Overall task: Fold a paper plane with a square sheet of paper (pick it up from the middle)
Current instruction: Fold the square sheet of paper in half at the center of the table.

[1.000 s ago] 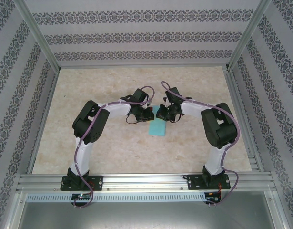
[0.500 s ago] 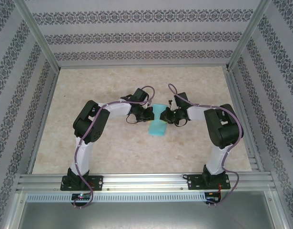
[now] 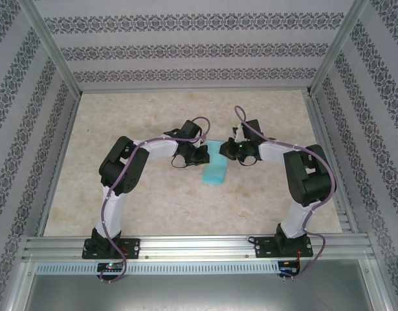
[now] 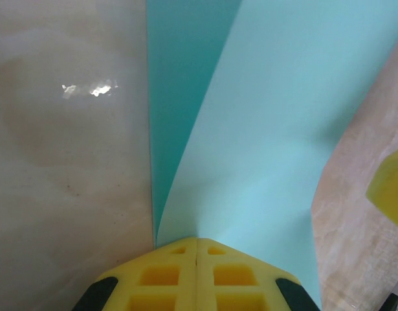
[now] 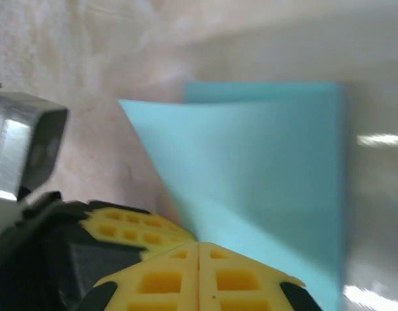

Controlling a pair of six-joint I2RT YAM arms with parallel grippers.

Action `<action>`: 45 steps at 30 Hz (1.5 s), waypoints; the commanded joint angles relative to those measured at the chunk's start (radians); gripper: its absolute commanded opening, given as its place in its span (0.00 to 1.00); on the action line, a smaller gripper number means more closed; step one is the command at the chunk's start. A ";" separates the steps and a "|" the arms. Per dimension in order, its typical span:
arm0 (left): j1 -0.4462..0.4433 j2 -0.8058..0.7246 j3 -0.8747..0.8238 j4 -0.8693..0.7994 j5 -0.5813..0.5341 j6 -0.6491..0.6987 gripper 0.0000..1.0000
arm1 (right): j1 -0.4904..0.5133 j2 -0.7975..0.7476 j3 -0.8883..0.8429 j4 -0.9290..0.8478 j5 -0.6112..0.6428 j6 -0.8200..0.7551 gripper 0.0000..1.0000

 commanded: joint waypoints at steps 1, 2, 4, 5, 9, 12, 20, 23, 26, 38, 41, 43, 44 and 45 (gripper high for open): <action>-0.011 0.098 -0.051 -0.185 -0.110 0.010 0.00 | 0.012 0.078 0.039 0.040 0.006 0.028 0.03; -0.011 0.097 -0.051 -0.186 -0.111 0.010 0.00 | 0.009 0.092 0.042 0.049 0.007 0.032 0.03; -0.011 0.097 -0.055 -0.191 -0.112 0.009 0.00 | -0.007 0.116 0.044 0.074 0.012 0.041 0.02; -0.011 0.097 -0.056 -0.191 -0.113 0.010 0.00 | -0.016 0.127 0.045 0.075 0.015 0.042 0.01; -0.011 0.095 -0.071 -0.194 -0.111 0.010 0.00 | -0.058 0.163 0.035 0.091 0.034 0.037 0.01; -0.011 0.095 -0.085 -0.191 -0.108 0.010 0.00 | -0.092 0.179 0.036 0.102 0.046 0.038 0.00; -0.011 0.089 -0.107 -0.179 -0.101 0.009 0.00 | -0.152 0.171 0.096 0.113 0.085 0.037 0.00; -0.011 0.088 -0.103 -0.180 -0.102 0.012 0.00 | -0.145 0.123 0.078 0.164 0.048 0.046 0.01; -0.011 0.089 -0.099 -0.180 -0.102 0.010 0.00 | -0.119 0.060 0.031 0.214 0.006 0.069 0.02; -0.011 0.093 -0.088 -0.186 -0.104 0.014 0.00 | 0.001 0.039 -0.126 0.233 -0.084 0.135 0.02; -0.012 0.095 -0.085 -0.188 -0.106 0.012 0.00 | 0.011 -0.008 -0.171 0.185 -0.102 0.123 0.02; -0.011 0.097 -0.085 -0.187 -0.109 0.008 0.00 | 0.018 -0.031 -0.191 0.149 -0.111 0.111 0.02; -0.011 0.099 -0.085 -0.188 -0.109 0.007 0.00 | 0.022 -0.040 -0.202 0.132 -0.115 0.103 0.02; -0.011 0.100 -0.085 -0.188 -0.110 0.005 0.00 | 0.024 -0.046 -0.209 0.111 -0.116 0.096 0.03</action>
